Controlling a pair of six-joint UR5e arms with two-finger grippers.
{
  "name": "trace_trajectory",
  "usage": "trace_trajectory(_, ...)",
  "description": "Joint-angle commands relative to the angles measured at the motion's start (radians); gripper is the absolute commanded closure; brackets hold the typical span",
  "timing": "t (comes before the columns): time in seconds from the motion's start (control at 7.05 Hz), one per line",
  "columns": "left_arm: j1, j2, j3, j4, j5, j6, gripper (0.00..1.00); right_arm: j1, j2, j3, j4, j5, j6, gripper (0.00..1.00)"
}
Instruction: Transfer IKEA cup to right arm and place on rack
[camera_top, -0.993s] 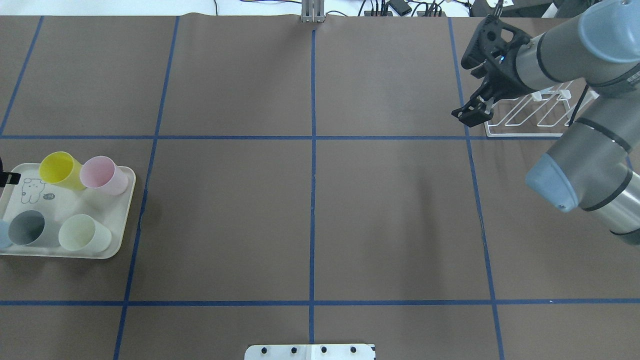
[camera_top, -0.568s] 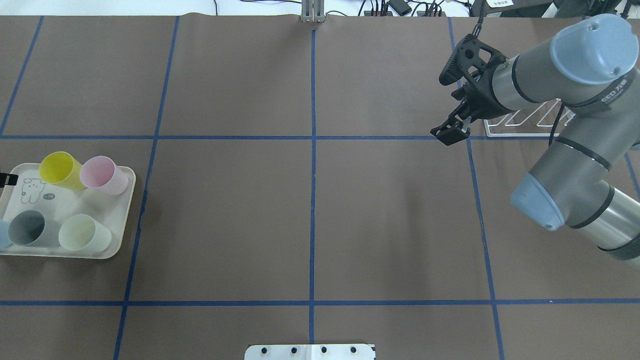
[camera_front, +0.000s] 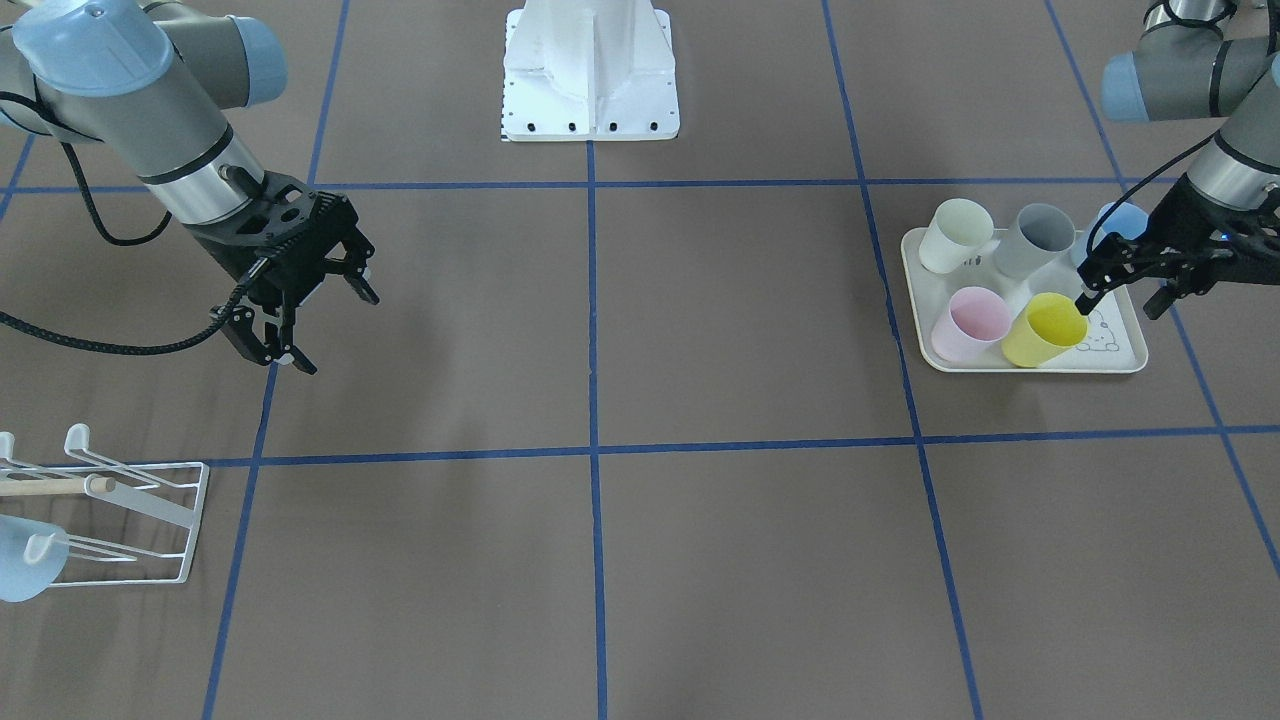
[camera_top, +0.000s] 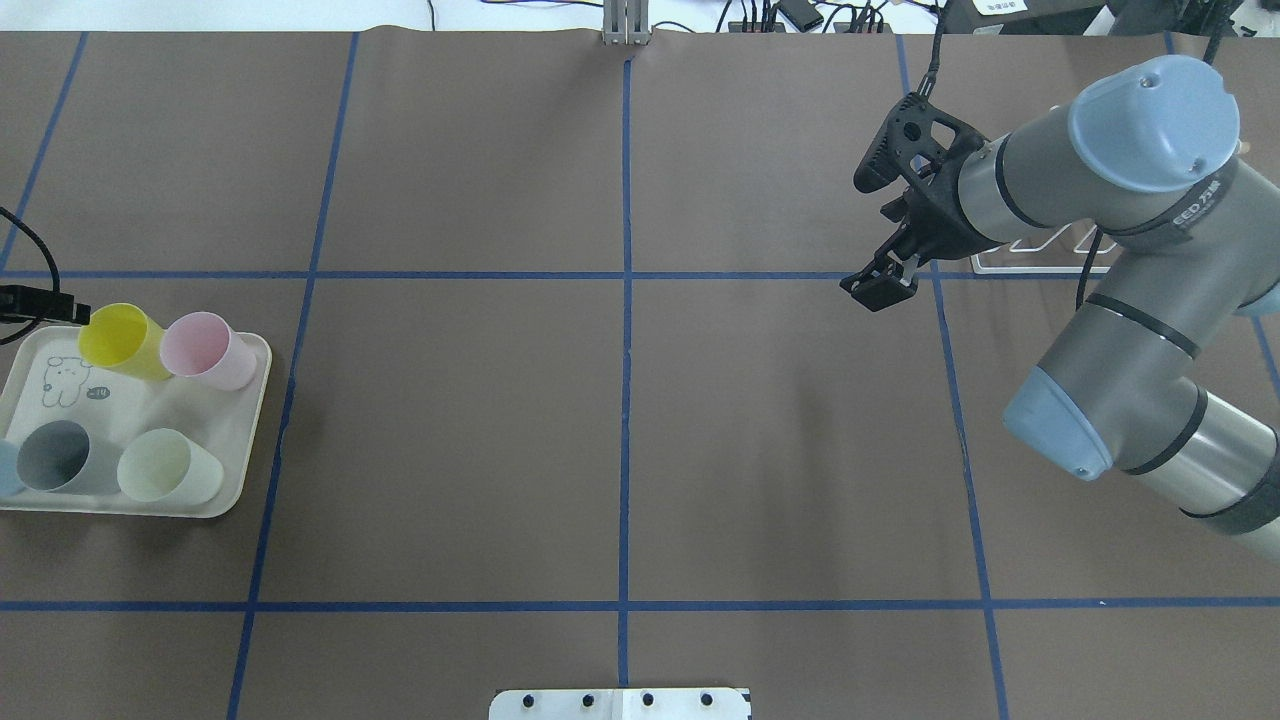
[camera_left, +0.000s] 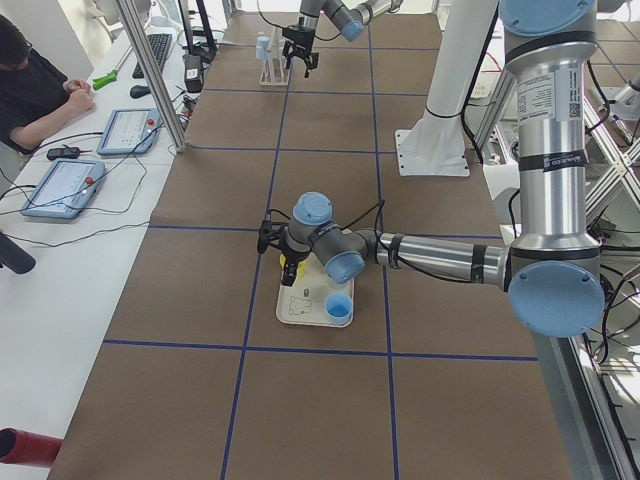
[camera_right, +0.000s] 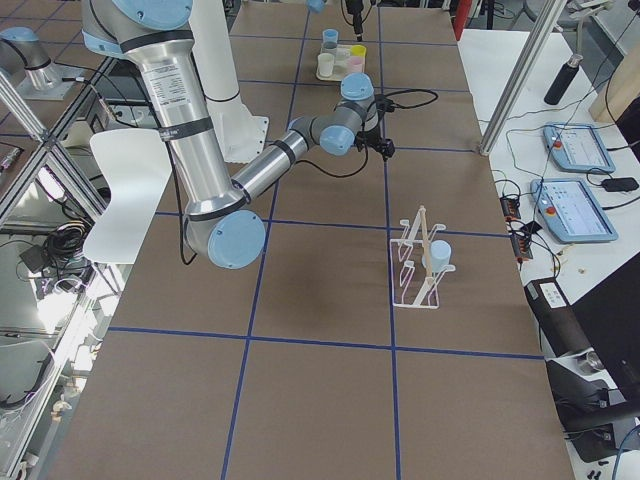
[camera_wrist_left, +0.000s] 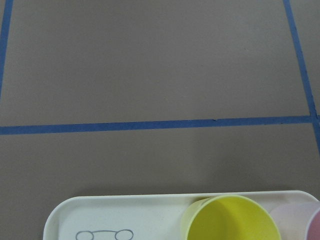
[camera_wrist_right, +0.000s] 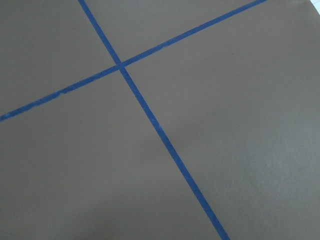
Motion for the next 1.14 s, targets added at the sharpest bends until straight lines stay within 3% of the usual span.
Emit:
trace_trajectory(0.0,0.004,-0.008,0.022,-0.021,0.0,0.003,0.26,-0.001,0.0,-0.001,0.0,0.001,-0.001,0.01)
trace_trajectory(0.71,0.048,-0.008,0.021,-0.02,0.002,-0.005,0.4,-0.004,-0.001,-0.004,0.0,0.001,-0.001,0.01)
trace_trajectory(0.85,0.051,-0.008,0.021,-0.02,0.002,-0.005,0.47,-0.006,-0.003,-0.004,0.0,0.001,-0.001,0.01)
trace_trajectory(0.99,0.051,-0.007,0.021,-0.02,0.005,-0.005,0.63,-0.006,-0.004,-0.004,0.0,0.001,-0.001,0.01)
